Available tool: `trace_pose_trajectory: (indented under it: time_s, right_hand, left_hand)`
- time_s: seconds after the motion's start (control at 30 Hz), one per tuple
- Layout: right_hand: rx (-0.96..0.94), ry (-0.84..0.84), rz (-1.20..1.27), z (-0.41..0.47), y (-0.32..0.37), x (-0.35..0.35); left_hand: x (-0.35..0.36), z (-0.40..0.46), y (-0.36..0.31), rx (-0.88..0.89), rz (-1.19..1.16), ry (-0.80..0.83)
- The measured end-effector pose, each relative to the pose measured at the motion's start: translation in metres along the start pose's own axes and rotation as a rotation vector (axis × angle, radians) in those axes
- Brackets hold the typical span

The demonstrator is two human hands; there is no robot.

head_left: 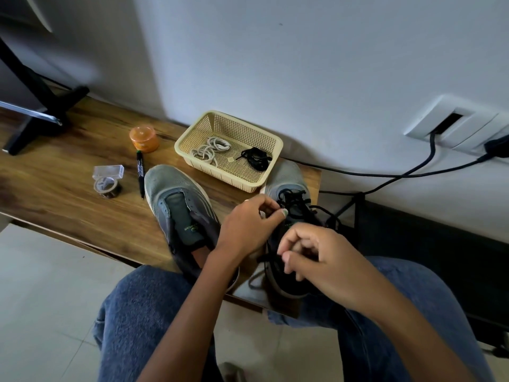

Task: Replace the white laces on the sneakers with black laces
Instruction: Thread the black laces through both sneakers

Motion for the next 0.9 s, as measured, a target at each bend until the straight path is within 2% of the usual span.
trace_pose_trajectory:
  time_s: [0.13,0.23,0.4,0.53,0.63,0.9]
  right_hand:
    - [0.020,-0.216,-0.182,0.001,-0.024,-0.028]
    - [0.032,-0.382,-0.378,0.005,-0.041,-0.047]
    - [0.025,-0.447,-0.595,0.017,-0.060,-0.055]
    - [0.047,-0.437,-0.631,0.019,-0.072,-0.052]
    - [0.015,-0.504,-0.608,0.015,-0.073,-0.055]
    - [0.015,-0.653,-0.369,0.005,-0.084,-0.064]
  left_hand:
    - [0.008,-0.001,0.001,0.010,0.117,0.048]
    - [0.006,0.000,0.000,0.027,0.053,0.015]
    - [0.011,0.003,0.003,0.011,0.020,0.037]
    - [0.011,0.004,0.004,-0.018,-0.042,0.075]
    - [0.009,0.005,0.004,-0.023,-0.051,0.049]
    - [0.007,0.009,0.009,-0.069,0.004,-0.002]
Point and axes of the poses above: each hand's wrist, its own z-axis towards the middle knuckle, its own x-axis out of the palm, y = z × x, the point moved 10 cm from there along z, towards the middle knuckle, and after that the axes turned 14 degrees about -x, right-handed, at the moved point
